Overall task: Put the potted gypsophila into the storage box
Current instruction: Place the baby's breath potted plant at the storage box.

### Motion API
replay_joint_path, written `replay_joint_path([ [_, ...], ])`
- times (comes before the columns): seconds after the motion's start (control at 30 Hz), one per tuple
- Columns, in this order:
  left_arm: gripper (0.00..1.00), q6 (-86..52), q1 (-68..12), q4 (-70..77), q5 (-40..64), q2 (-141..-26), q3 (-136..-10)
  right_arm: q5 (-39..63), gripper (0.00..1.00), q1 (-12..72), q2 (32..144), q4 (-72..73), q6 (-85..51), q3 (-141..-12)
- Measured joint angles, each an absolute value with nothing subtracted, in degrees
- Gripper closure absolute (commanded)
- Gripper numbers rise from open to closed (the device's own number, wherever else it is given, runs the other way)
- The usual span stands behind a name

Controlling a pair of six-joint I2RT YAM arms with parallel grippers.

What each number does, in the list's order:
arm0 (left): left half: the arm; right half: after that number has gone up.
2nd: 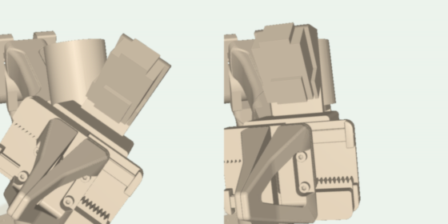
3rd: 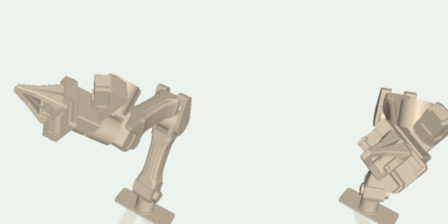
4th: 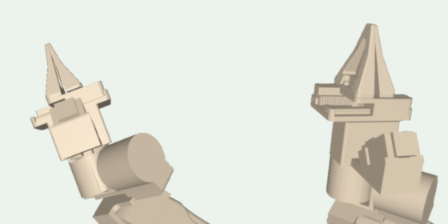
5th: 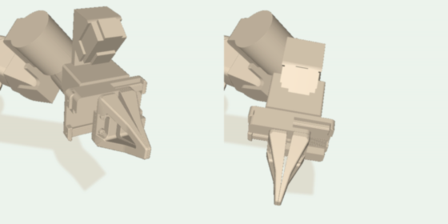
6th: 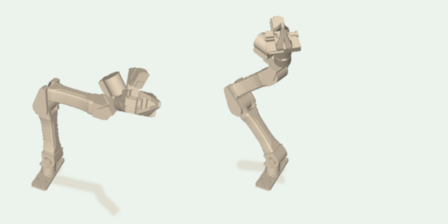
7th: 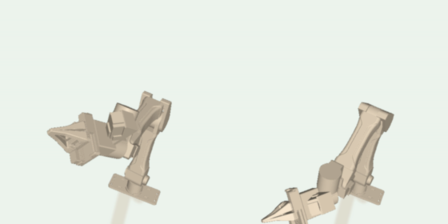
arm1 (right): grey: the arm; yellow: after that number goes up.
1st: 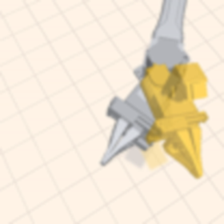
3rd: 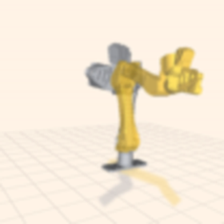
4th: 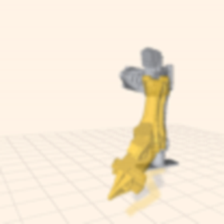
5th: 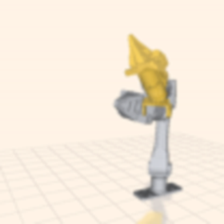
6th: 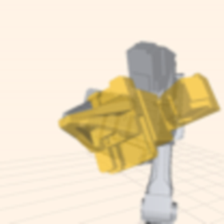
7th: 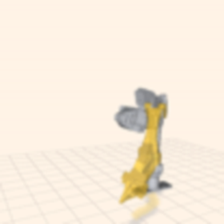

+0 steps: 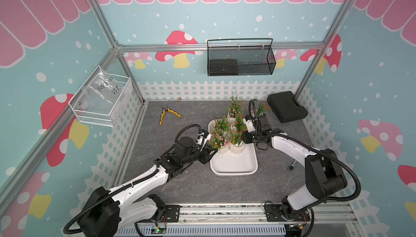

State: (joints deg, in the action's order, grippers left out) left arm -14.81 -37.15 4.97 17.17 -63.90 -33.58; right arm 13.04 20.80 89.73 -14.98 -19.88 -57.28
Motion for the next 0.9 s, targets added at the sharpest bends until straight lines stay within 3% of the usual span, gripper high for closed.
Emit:
replay_joint_path([
  [0.2,0.51,-15.0,-37.1,5.0,17.1,-63.2,-32.6,11.7,0.66,20.8,83.9,-15.2,-20.5,-57.1],
  [0.5,0.51,-15.2,-37.1,5.2,16.4,-60.9,-31.7,8.5,0.62,20.6,74.3,-15.4,-20.7,-55.7],
  [0.63,0.51,-15.2,-37.1,5.9,16.0,-60.0,-31.6,8.4,0.54,19.9,72.8,-15.9,-20.7,-55.2],
  [0.9,0.51,-14.8,-37.1,8.2,12.6,-58.3,-31.1,6.7,0.47,12.1,70.4,-16.3,-20.4,-55.1],
])
